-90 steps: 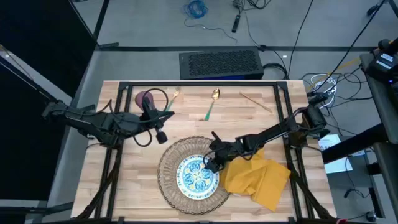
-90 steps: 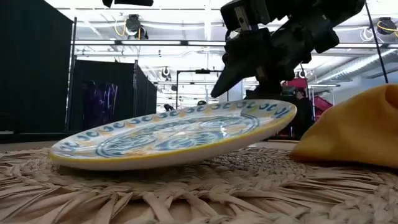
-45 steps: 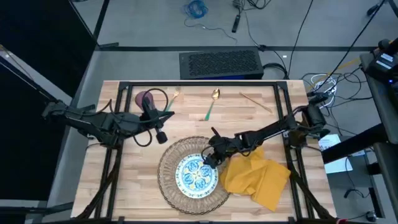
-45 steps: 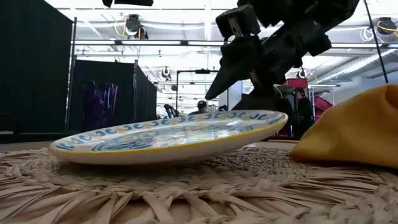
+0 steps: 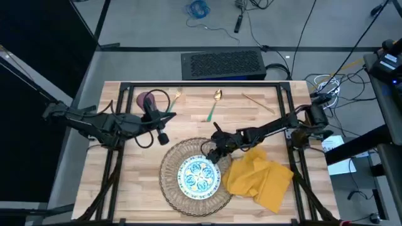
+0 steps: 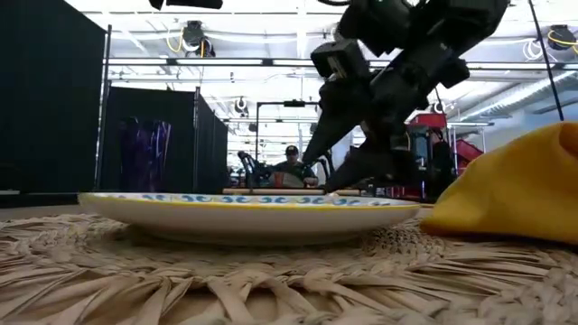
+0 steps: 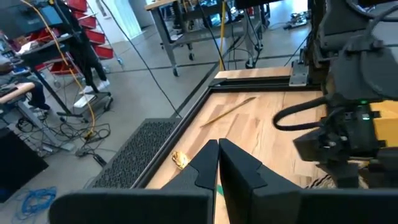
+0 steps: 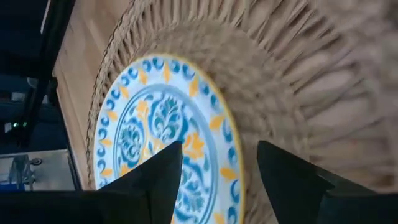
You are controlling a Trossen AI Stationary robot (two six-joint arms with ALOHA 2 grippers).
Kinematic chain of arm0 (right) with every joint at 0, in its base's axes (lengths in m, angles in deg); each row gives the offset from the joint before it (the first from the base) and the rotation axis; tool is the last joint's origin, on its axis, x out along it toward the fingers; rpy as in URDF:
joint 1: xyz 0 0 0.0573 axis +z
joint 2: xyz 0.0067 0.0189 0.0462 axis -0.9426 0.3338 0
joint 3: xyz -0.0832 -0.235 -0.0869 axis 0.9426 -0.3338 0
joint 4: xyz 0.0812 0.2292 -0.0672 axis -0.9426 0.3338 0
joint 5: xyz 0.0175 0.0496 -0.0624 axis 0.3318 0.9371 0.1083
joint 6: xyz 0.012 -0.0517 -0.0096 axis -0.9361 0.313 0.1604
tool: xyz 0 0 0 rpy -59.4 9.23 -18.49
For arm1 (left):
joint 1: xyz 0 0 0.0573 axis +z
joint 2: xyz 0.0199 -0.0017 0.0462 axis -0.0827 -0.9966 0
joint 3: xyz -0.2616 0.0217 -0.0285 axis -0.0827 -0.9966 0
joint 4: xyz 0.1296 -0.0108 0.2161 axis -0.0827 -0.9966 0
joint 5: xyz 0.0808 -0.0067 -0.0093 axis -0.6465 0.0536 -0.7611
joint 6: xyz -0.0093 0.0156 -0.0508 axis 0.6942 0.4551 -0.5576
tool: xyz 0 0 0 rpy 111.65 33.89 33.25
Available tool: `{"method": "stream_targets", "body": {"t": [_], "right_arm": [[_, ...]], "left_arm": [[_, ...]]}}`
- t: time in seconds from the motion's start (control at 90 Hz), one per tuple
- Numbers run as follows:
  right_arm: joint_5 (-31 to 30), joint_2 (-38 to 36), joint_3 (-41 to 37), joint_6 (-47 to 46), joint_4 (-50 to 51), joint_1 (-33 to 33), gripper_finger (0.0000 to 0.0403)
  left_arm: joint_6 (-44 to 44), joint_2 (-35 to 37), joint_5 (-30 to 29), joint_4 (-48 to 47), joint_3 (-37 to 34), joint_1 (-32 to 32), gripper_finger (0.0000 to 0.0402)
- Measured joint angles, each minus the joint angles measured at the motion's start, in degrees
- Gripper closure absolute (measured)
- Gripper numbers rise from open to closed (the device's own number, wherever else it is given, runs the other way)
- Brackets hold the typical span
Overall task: Set table place
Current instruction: Fold the yellow table napkin
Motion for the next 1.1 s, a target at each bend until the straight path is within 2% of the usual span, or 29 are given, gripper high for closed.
{"method": "stream_targets", "body": {"t": [0.167, 0.278, 0.356, 0.5, 0.644, 0.778, 0.967, 1.1], "right_arm": [[2.9, -2.5, 2.9, 5.1, 2.5, -3.5, 0.0209], [3.6, -6.7, 5.7, 10.0, 11.7, -5.3, 0.0209], [1.6, -11.0, 7.6, 13.1, 21.3, -5.8, 0.0209], [-6.6, -20.5, 8.8, 14.2, 38.6, -4.9, 0.0209], [-10.9, -29.4, 8.8, 8.2, 52.6, -1.4, 0.0209], [-13.5, -34.5, 8.8, -0.8, 62.2, 5.2, 0.0209], [-17.4, -35.7, 8.8, -16.3, 74.8, 17.0, 0.0209], [-17.4, -34.8, 7.3, -24.9, 76.1, 24.2, 0.0209]], "left_arm": [[0.0, 0.0, 0.0, 0.0, 0.0, 0.0, 0.0402], [-0.2, 0.6, 0.0, -0.3, 0.0, -0.8, 0.0402], [-1.9, 1.2, 0.8, 0.0, 0.0, -1.9, 0.0402], [-5.6, 0.9, 7.0, 0.2, 0.0, -3.3, 0.0402], [-6.1, -1.5, 7.9, 2.1, 0.0, -3.7, 0.0402], [-5.1, -4.0, 8.1, 6.9, 0.0, -3.7, 0.0402], [-4.4, -7.1, 9.5, 10.4, 0.0, -3.7, 0.0402], [-4.4, -8.0, 9.7, 10.6, 0.0, -3.6, 0.0402]]}}
